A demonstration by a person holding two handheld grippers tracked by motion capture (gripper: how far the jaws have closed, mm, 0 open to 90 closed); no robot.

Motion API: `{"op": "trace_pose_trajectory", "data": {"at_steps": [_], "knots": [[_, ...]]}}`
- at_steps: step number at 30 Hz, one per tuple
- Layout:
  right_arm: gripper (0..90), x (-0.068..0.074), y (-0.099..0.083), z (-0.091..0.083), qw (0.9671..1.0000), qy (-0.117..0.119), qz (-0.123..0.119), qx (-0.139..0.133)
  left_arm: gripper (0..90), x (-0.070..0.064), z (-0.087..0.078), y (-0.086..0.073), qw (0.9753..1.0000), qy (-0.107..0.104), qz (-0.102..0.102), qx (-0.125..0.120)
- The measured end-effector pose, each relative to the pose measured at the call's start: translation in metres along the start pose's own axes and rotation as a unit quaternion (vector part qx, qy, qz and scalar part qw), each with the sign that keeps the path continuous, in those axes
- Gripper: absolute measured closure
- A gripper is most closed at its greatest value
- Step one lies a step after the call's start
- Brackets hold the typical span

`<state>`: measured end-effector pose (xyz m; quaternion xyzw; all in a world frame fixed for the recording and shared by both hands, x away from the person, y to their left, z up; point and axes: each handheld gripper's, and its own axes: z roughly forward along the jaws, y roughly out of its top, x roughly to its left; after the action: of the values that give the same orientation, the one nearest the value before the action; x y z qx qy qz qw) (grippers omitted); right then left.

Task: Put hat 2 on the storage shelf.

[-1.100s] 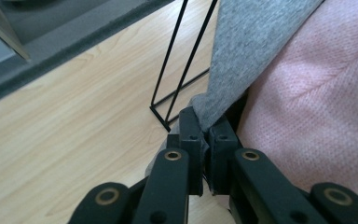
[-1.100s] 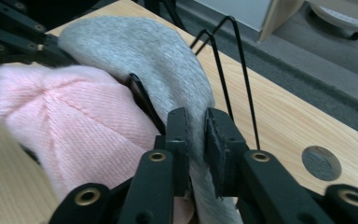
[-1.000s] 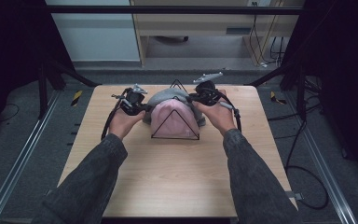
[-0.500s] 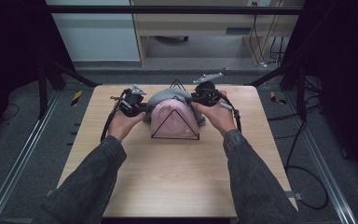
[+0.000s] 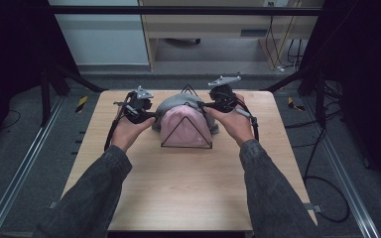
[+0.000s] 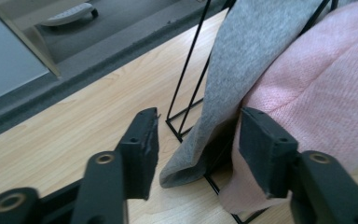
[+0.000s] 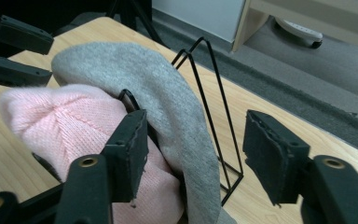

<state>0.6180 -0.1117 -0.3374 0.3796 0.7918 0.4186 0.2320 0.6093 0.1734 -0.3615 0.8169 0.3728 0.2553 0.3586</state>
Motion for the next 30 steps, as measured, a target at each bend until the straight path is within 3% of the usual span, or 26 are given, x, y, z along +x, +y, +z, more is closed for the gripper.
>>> {"op": "trace_pose_trajectory", "data": {"at_steps": [7,11,17,19,24,30], "knots": [[33.7,0.006,0.001,-0.017,0.9998,-0.011,0.005,-0.013,32.4,-0.003,-0.018,0.002,1.0000,0.010,0.001,-0.003],[31.3,0.009,-0.001,-0.027,0.9996,-0.019,0.008,-0.019,22.1,-0.006,-0.032,0.000,1.0000,0.000,-0.003,-0.006],[19.7,0.019,-0.005,-0.046,0.9993,-0.002,0.031,-0.021,11.8,-0.017,-0.057,-0.004,0.9999,-0.001,0.015,-0.007],[17.5,0.026,-0.007,-0.055,0.9994,-0.002,0.024,-0.023,9.1,-0.021,-0.066,-0.008,0.9994,0.000,0.032,-0.009],[12.9,0.036,-0.011,-0.071,0.9994,-0.001,0.015,-0.030,5.8,-0.033,-0.083,-0.020,0.9989,-0.005,0.047,0.005],[8.8,0.041,-0.024,-0.080,0.9994,0.009,0.007,-0.032,4.5,-0.042,-0.089,-0.035,0.9981,-0.011,0.060,0.011]]}}
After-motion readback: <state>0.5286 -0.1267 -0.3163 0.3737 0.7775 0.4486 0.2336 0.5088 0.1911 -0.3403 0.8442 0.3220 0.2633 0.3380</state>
